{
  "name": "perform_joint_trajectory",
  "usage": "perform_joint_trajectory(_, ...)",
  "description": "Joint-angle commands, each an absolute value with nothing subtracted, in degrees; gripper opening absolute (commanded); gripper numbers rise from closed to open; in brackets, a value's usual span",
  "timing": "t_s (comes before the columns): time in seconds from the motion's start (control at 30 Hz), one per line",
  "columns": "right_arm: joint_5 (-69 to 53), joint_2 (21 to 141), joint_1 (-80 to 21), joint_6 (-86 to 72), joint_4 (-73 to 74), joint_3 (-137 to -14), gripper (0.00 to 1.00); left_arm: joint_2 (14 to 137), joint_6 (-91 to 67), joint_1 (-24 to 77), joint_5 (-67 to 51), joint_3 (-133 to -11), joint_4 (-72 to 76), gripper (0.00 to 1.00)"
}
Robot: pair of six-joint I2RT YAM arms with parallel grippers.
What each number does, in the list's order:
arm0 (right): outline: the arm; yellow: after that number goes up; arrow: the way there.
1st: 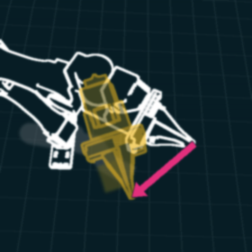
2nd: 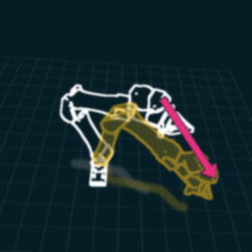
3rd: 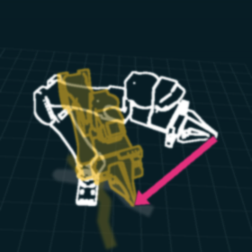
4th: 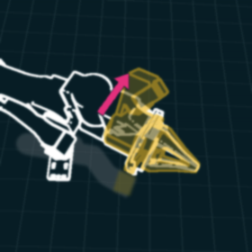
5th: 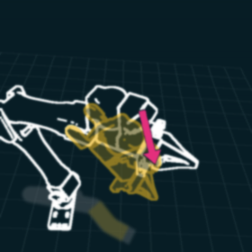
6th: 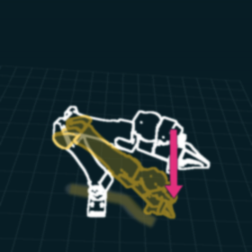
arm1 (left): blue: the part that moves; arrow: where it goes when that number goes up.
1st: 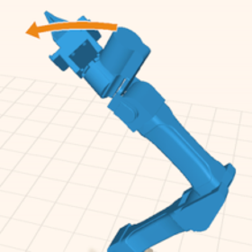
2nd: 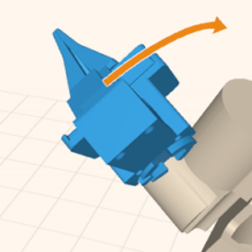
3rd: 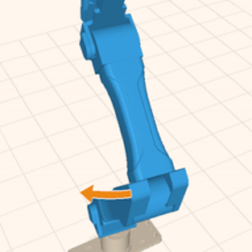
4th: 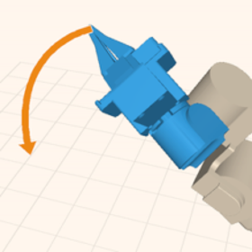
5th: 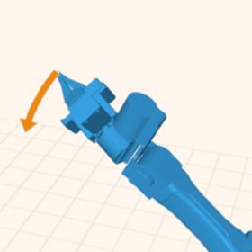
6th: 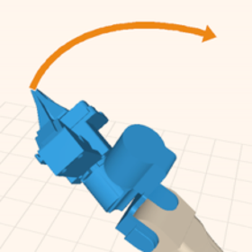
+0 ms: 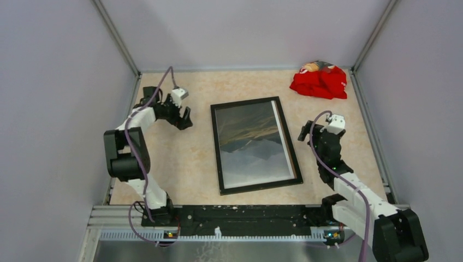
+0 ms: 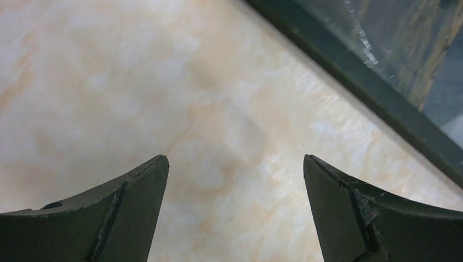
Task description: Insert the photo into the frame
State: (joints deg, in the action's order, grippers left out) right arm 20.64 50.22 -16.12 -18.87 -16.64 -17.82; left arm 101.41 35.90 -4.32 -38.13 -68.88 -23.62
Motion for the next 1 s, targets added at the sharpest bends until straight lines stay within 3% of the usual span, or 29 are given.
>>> perform_joint_trajectory(0.0, 34.1, 50.6, -14.8, -10.5, -32.7, -13.1, 0.99, 95.1, 34.6, -8.5, -43.6, -60.1, -18.8, 0.99)
perform_joint_trajectory(0.2, 36.6, 59.4, -11.4, -6.0, -52.7, -6.8, 0.99, 90.2, 20.3, -9.9, -47.5, -44.3, 7.6, 0.99)
perform_joint_trajectory(0.5, 32.8, 77.3, -7.7, -3.7, -67.2, -9.4, 0.99, 88.8, 6.3, -11.2, -42.4, -26.5, 46.7, 0.99)
perform_joint_trajectory(0.67, 25.2, 83.8, -7.4, -0.6, -77.7, -7.3, 0.99, 90.4, 2.0, -11.3, -41.6, -17.3, 69.5, 0.99)
perform_joint_trajectory(0.7, 25.1, 85.5, -7.6, 1.1, -83.4, -5.8, 0.99, 90.4, 1.9, -11.3, -41.3, -17.2, 69.4, 0.99)
perform_joint_trajectory(0.8, 23.6, 83.9, -7.8, 0.6, -74.5, -8.4, 0.99, 89.2, 3.5, -10.1, -39.8, -17.1, 66.9, 0.99)
perform_joint_trajectory(0.97, 22.9, 84.1, -5.7, -2.0, -72.5, -9.9, 0.99, 89.1, 6.8, -4.7, -29.1, -18.5, 62.5, 0.99)
